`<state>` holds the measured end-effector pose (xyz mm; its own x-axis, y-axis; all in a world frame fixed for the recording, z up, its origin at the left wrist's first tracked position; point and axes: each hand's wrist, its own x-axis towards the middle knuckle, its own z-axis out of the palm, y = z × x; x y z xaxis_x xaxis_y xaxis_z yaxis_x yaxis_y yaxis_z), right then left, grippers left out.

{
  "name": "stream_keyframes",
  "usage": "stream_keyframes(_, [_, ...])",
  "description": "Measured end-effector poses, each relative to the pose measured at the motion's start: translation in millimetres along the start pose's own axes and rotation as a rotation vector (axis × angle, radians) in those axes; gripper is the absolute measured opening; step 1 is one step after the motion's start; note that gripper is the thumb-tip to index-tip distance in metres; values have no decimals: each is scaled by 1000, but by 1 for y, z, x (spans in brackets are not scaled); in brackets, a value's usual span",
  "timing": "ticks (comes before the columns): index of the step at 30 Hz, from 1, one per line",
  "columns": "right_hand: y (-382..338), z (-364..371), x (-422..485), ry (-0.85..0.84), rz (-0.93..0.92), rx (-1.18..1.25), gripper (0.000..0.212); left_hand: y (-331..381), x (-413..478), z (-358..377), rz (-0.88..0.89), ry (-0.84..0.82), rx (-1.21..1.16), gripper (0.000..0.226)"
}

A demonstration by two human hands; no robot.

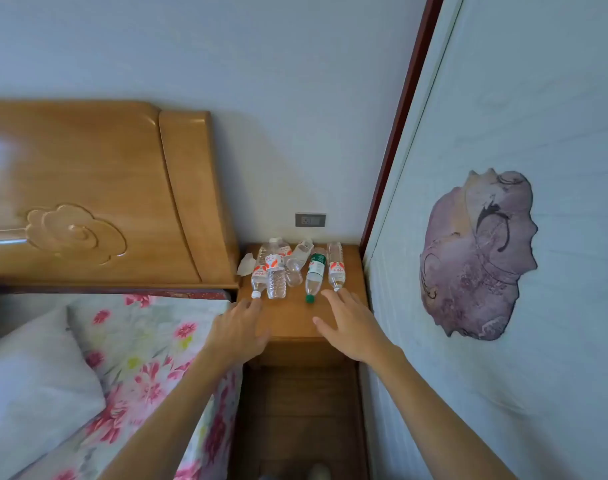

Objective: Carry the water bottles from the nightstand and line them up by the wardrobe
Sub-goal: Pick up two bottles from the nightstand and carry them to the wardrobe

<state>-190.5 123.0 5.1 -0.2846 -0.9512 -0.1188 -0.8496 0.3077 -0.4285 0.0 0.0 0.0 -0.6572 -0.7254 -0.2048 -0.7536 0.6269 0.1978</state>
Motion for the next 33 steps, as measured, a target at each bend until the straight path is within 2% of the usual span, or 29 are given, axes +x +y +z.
stream_keyframes(10, [20,-5,11,14,8,41,59,11,20,-4,-10,38,9,54])
stream_keyframes(18, [31,-1,36,15,41,78,54,5,55,-2,1,6,12,54])
stream_keyframes(25, [40,7,84,-25,85,60,53,-17,104,3,8,-8,1,54])
stream_keyframes(30, [42,17,126,-68,119,46,54,-40,145,4,32,9,-41,45])
stream_keyframes(33, [43,20,152,-90,146,32,53,-55,171,2,62,16,-54,50])
